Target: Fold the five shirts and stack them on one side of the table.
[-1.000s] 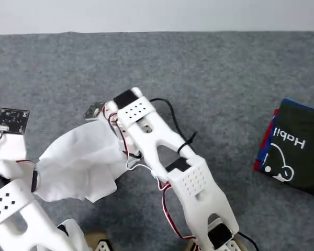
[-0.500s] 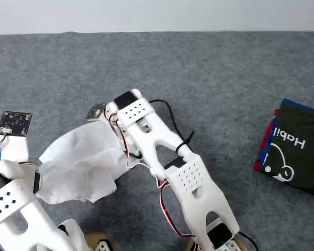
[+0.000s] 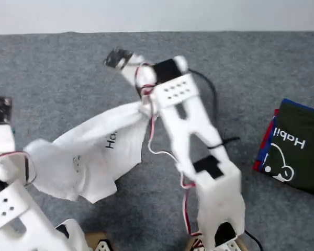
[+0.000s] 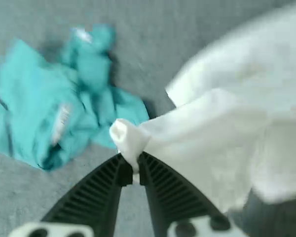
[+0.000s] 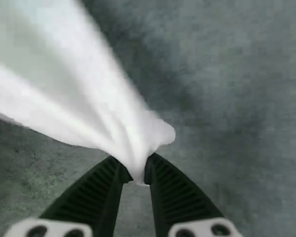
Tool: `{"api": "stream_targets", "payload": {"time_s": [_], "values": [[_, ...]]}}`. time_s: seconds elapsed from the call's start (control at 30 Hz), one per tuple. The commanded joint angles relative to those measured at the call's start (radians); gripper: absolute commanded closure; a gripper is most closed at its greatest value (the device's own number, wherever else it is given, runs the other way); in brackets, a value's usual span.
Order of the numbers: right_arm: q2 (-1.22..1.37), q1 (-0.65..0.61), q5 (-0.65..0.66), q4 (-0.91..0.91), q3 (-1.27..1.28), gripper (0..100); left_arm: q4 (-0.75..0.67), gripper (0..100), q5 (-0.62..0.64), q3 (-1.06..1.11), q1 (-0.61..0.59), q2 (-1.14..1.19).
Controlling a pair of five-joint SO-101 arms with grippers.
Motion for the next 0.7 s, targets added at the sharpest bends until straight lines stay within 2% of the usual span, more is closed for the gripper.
{"api": "stream_targets", "payload": {"time_s": [0.0,0.13,0.27,0.37,0.53,0.67], "values": [[-0.239,0.054,0.011,0.002,-0.057,98.7,-0.054,100,0.114,-0.142,0.11,-0.009],[-0.42,0.11,0.014,-0.064,-0.057,98.7,-0.106,100,0.175,-0.294,0.293,-0.008],[-0.59,0.156,0.017,-0.157,-0.057,98.7,-0.232,100,0.238,-0.406,0.443,-0.008],[-0.687,0.188,0.018,-0.191,-0.057,98.7,-0.333,100,0.239,-0.473,0.537,-0.008],[-0.78,0.297,0.063,-0.124,-0.051,98.7,-0.466,100,0.236,-0.573,0.601,-0.006],[-0.791,0.374,0.081,0.004,-0.054,98.7,-0.48,100,0.184,-0.628,0.603,-0.005]]}}
